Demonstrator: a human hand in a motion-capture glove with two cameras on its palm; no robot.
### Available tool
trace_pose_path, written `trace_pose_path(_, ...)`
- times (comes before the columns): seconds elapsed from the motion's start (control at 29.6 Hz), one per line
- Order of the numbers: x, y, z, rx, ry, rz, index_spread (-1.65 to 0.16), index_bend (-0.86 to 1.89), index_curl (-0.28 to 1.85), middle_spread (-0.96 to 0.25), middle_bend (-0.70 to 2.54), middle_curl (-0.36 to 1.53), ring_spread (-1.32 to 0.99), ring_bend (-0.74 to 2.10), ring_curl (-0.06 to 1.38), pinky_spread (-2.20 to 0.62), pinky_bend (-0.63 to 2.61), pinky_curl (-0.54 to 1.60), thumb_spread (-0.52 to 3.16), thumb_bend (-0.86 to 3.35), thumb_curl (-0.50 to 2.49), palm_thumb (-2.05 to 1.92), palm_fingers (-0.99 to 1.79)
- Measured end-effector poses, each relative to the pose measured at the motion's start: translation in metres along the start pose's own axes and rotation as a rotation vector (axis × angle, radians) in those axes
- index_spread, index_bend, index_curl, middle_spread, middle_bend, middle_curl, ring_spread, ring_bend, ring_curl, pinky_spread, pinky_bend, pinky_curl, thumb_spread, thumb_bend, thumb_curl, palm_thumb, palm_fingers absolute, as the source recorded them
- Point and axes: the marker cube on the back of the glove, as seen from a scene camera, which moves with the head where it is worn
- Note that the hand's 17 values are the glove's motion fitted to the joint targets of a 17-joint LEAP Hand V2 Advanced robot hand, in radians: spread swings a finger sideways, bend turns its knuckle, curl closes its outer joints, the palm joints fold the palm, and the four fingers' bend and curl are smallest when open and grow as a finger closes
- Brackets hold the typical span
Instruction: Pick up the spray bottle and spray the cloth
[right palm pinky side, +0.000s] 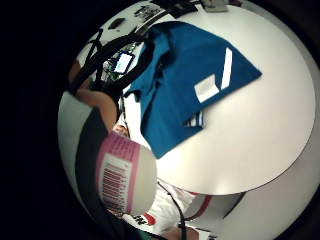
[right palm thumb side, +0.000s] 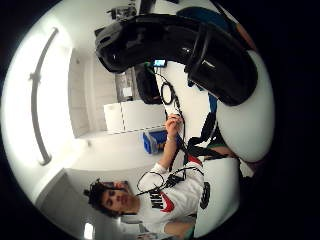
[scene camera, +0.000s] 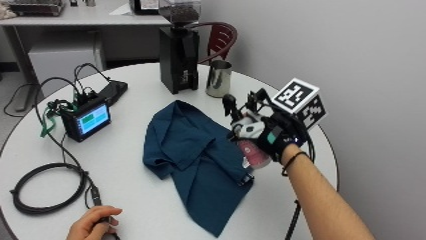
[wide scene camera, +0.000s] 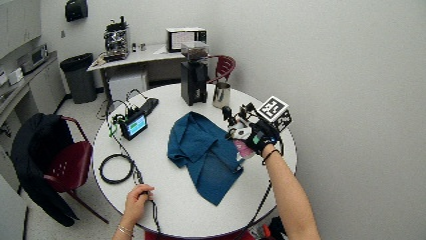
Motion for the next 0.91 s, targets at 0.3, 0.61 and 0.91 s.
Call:
trace_pose_path(0.3, 0.056, 0.027, 0.012, 0.018, -0.101, 0.042, -0.2, 0.08, 0.2, -0.12, 0.33, 0.52, -0.13, 0.56, 0.47, -0.11, 0.46, 0.41, 0.51, -0.03, 0.7, 1.04, 1.06)
trace_pose_path(0.61, -0.05, 0.018, 0.003, 0.157, -0.171, -0.251, -0.2, 0.08, 0.2, -0.11, 0.34, 0.53, -0.14, 0.56, 0.47, -0.1, 0.42, 0.4, 0.52, -0.03, 0.7, 1.03, 1.04)
trace_pose_path(0.91, -0.037, -0.025, 0.085, 0.095, -0.22, -0.321, -0.22, 0.08, 0.2, -0.12, 0.34, 0.53, -0.13, 0.55, 0.47, -0.07, 0.37, 0.39, 0.57, -0.03, 0.7, 1.03, 1.02)
